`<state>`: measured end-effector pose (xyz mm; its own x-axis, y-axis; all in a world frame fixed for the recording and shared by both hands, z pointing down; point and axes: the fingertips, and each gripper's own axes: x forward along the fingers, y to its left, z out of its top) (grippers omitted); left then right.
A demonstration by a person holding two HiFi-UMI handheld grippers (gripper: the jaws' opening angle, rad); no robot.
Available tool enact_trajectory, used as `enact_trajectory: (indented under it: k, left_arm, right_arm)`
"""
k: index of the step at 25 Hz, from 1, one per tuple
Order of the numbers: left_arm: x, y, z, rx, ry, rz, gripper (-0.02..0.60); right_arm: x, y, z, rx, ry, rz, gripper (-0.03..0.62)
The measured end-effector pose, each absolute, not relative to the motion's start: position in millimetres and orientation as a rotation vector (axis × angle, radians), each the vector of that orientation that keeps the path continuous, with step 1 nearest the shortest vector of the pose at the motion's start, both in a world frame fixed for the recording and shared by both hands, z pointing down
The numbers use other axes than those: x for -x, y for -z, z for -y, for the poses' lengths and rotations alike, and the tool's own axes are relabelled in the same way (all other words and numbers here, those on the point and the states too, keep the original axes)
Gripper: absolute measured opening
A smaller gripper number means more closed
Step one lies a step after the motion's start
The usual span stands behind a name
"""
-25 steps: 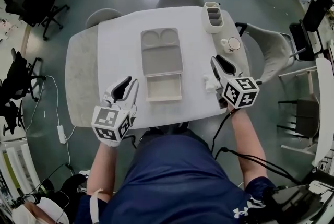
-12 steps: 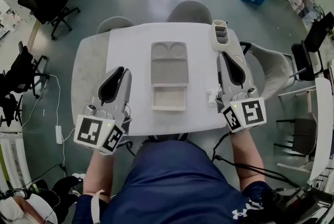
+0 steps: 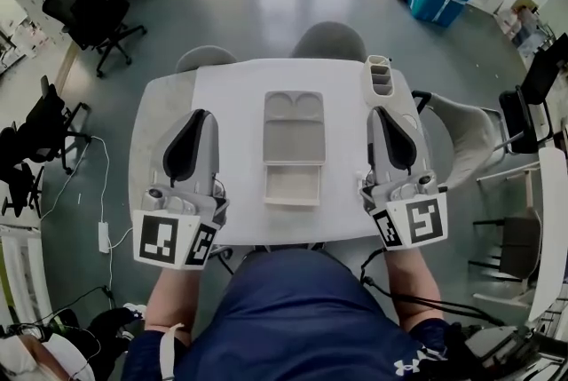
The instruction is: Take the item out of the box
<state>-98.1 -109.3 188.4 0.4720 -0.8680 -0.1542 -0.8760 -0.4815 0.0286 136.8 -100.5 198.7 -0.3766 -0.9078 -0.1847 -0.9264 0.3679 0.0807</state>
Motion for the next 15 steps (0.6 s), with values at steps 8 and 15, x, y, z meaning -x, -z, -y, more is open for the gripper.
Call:
enact_trajectory:
  k: [8, 15]
  left_arm:
    - [93.4, -206.1, 117.0, 2.708, -0.216, -1.577, 0.028]
    - [92.2, -220.4, 118.3, 2.738, -0.182, -1.588, 0.028]
  right_arm:
    - [-132.6, -207.3, 92.6, 1.713, -0.319, -2.538, 0.002]
    - [-140.1, -211.8, 92.1, 1.737, -0.264, -2.512, 0.002]
